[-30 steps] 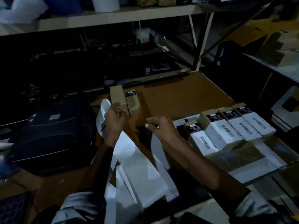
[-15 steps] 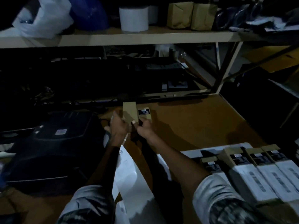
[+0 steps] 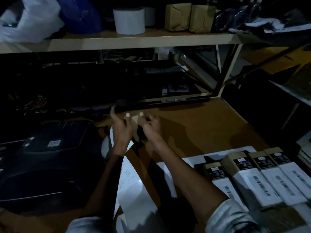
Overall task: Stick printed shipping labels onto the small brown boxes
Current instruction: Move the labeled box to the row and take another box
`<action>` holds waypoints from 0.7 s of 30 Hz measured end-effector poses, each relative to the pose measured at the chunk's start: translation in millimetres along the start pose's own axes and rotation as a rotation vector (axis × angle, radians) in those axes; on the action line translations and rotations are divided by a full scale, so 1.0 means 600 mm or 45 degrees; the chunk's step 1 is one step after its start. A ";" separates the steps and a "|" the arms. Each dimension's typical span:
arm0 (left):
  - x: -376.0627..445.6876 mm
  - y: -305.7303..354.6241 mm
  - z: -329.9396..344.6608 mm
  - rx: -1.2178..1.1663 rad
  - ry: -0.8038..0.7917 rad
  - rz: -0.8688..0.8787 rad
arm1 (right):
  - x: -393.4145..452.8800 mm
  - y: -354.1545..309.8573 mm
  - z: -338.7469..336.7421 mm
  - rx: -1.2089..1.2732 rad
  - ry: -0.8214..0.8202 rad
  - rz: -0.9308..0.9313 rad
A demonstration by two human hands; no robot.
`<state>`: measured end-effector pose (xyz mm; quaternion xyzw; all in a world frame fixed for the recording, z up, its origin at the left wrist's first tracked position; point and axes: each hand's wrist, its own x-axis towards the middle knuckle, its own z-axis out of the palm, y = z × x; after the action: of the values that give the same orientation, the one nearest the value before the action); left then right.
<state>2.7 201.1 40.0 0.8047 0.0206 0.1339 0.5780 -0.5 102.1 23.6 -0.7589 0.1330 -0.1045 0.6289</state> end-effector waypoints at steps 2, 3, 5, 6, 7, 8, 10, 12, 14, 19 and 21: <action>-0.019 0.018 -0.007 -0.107 -0.006 0.107 | -0.025 -0.022 -0.024 0.005 0.002 -0.085; -0.026 0.024 -0.012 -0.142 -0.008 0.147 | -0.042 -0.033 -0.037 0.017 -0.008 -0.120; -0.045 0.040 -0.025 -0.176 -0.018 0.212 | -0.077 -0.050 -0.065 0.048 -0.032 -0.195; -0.056 0.050 -0.031 -0.197 -0.027 0.238 | -0.094 -0.055 -0.079 0.066 -0.051 -0.244; -0.068 0.061 -0.036 -0.227 -0.041 0.261 | -0.107 -0.056 -0.089 0.070 -0.060 -0.286; -0.079 0.072 -0.040 -0.252 -0.059 0.288 | -0.121 -0.055 -0.098 0.046 -0.062 -0.313; -0.102 0.091 -0.047 -0.286 -0.121 0.342 | -0.146 -0.048 -0.114 -0.040 -0.043 -0.334; -0.123 0.103 -0.050 -0.306 -0.223 0.377 | -0.178 -0.040 -0.129 -0.077 0.033 -0.345; -0.140 0.109 -0.052 -0.270 -0.303 0.406 | -0.209 -0.026 -0.148 -0.027 0.113 -0.344; -0.185 0.105 -0.061 -0.195 -0.408 0.440 | -0.262 0.014 -0.214 0.320 0.081 -0.233; -0.202 0.094 -0.065 -0.157 -0.462 0.386 | -0.269 0.028 -0.241 0.437 0.076 -0.183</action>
<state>-130.3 195.7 80.8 0.7727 -0.2126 0.0734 0.5936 -201.2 19.1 35.7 -0.6446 0.0772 -0.1929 0.7357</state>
